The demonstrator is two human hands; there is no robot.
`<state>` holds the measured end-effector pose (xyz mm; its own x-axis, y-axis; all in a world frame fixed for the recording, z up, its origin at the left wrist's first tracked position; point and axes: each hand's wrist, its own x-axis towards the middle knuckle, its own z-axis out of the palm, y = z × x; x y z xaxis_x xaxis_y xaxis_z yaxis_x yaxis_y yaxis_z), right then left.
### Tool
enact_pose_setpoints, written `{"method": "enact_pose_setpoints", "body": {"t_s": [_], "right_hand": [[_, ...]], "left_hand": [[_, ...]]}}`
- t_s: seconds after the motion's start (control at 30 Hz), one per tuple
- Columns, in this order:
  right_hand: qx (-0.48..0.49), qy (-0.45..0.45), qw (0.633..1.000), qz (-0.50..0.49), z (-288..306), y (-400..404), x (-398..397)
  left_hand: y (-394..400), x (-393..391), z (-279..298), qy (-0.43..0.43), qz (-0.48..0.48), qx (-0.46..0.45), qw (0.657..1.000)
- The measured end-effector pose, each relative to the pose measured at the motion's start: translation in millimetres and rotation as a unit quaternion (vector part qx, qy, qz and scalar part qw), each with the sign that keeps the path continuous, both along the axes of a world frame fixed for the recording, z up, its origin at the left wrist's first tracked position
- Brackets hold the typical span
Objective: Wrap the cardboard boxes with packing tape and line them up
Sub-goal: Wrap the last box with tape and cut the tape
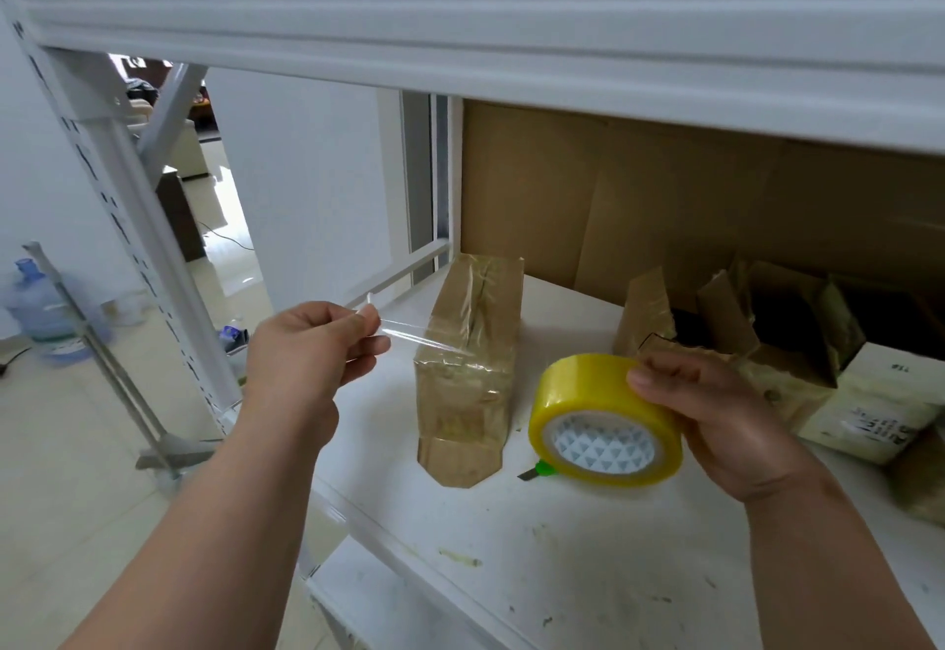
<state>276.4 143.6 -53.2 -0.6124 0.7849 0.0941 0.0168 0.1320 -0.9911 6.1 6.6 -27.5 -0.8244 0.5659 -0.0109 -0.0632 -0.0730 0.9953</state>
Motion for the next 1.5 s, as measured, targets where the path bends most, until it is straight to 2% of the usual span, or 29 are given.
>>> {"method": "enact_pose_setpoints", "body": {"t_s": [0.1,0.33,0.93,1.13,1.33,1.5], "right_hand": [[0.031,-0.035,0.998,-0.048,9,2,-9],[0.034,-0.146,0.982,-0.117,19,12,-29],[0.050,-0.268,0.954,-0.128,25,17,-53],[0.056,-0.306,0.944,-0.108,16,16,-62],[0.089,-0.353,0.927,-0.088,11,13,-76],[0.109,-0.363,0.920,-0.101,10,11,-80]], "left_hand": [[6,-3,-4,0.001,0.023,-0.010,1.000],[23,-13,-21,0.001,0.040,-0.043,0.998],[39,-27,-59,-0.035,0.040,-0.070,0.996],[39,-23,-77,-0.044,0.016,-0.112,0.993],[37,-14,-78,-0.088,-0.094,-0.166,0.978],[38,-16,-74,-0.062,-0.103,-0.203,0.972]]}}
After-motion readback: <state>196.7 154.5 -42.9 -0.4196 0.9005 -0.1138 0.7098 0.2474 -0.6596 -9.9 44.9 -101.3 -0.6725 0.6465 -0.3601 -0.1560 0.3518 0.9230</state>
